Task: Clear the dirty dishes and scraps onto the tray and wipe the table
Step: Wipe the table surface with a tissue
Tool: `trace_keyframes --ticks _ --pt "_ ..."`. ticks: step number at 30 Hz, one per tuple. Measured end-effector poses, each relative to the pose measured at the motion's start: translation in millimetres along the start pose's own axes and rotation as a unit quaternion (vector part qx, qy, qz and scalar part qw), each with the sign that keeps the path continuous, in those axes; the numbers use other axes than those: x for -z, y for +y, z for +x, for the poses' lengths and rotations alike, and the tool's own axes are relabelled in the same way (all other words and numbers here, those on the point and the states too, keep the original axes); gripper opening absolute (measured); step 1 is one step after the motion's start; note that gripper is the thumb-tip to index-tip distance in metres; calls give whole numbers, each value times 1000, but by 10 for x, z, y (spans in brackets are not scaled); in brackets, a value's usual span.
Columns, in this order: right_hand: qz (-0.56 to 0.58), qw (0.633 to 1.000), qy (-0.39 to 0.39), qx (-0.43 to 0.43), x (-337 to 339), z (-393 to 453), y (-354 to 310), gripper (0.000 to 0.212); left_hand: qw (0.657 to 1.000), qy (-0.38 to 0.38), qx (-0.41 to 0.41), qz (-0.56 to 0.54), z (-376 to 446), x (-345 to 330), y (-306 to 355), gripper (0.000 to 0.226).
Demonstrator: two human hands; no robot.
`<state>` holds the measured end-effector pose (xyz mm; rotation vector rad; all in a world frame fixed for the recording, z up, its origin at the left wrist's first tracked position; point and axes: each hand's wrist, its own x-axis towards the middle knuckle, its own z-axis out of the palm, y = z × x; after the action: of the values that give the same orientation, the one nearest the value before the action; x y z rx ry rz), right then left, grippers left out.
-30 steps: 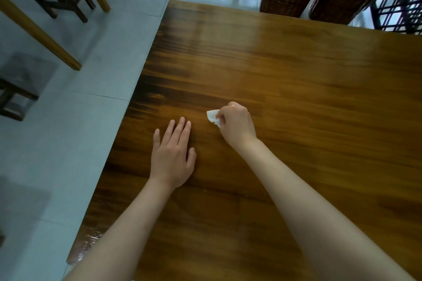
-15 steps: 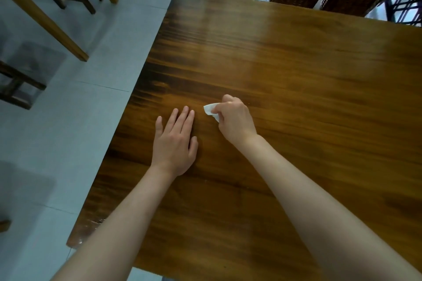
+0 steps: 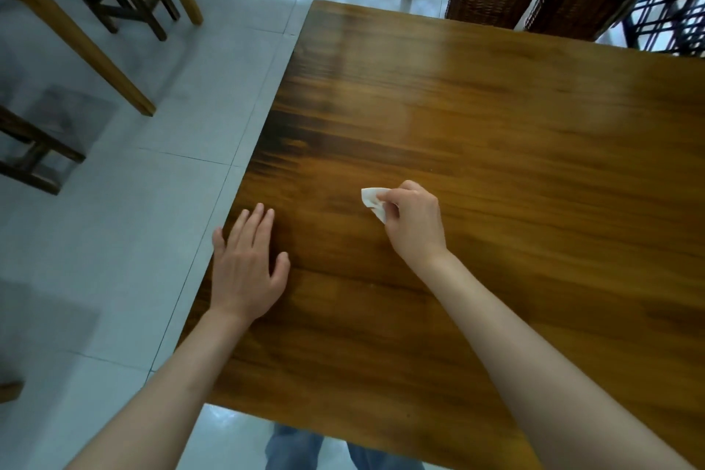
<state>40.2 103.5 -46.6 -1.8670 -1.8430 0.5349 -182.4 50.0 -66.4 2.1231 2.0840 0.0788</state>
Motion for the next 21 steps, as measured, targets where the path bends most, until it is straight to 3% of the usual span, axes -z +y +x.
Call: trace_keyframes --ticks 10,21 --pt "-1 999 13 -51 -430 -266 -513 22 998 -10 -52 -43 -154 -133 -288 68" --pt "-3 995 48 -92 -674 158 -866 20 997 14 -65 -50 -133 -215 -316 66"
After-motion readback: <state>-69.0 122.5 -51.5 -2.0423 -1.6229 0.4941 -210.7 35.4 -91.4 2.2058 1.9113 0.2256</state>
